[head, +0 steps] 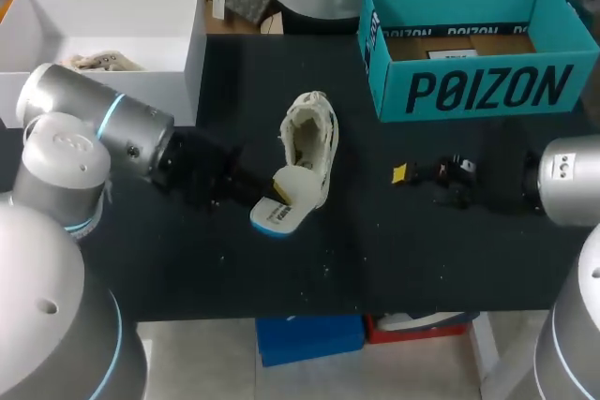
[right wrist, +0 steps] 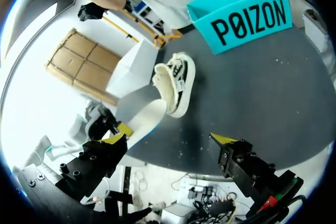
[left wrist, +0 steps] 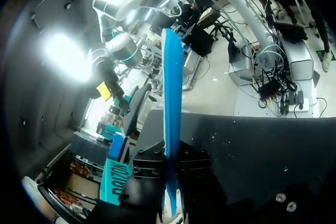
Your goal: Take the shoe out of the shoebox, open the shoe tongue, remove and reinsert the insole, then place the shoe into the shoebox
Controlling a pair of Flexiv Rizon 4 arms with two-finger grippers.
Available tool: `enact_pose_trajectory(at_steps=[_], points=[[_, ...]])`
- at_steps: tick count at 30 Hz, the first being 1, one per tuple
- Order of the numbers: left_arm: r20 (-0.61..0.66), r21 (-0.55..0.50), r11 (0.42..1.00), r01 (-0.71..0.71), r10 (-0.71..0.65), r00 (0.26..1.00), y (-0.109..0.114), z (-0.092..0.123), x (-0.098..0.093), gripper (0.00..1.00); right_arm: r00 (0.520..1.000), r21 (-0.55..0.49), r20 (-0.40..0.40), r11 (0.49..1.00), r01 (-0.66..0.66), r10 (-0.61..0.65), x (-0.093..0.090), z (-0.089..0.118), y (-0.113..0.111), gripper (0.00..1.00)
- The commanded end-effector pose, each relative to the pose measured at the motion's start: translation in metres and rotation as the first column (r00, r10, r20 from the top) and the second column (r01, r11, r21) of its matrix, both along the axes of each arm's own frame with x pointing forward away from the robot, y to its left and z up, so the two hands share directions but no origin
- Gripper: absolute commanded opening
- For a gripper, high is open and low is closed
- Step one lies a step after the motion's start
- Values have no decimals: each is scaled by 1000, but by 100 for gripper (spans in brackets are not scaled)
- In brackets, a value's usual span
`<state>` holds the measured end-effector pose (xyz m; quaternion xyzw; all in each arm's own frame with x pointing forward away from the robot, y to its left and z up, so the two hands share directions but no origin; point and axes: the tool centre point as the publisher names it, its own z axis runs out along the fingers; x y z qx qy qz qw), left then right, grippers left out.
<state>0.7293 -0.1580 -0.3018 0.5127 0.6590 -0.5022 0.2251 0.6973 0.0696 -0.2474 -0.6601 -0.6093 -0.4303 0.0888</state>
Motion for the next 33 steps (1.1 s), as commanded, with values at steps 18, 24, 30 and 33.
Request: enact_pose_trajectory(at_steps=[18, 24, 30, 33], points=[[63, 206, 968, 144, -160, 985, -14, -39, 62, 0, 1000, 2, -6, 1000, -8, 8, -6, 9, -10, 100], [81, 242, 957, 160, -184, 980, -23, -46, 82, 0, 1000, 2, -6, 1000, -8, 8, -6, 9, -10, 100], [96, 261, 952, 160, -191, 977, -30, -59, 108, 0, 1000, 2, -6, 1000, -8, 8, -6, 9, -10, 100], [105, 282, 948, 148, -183, 977, -34, -65, 119, 0, 1000, 2, -6, 1000, -8, 8, -6, 9, -10, 100]])
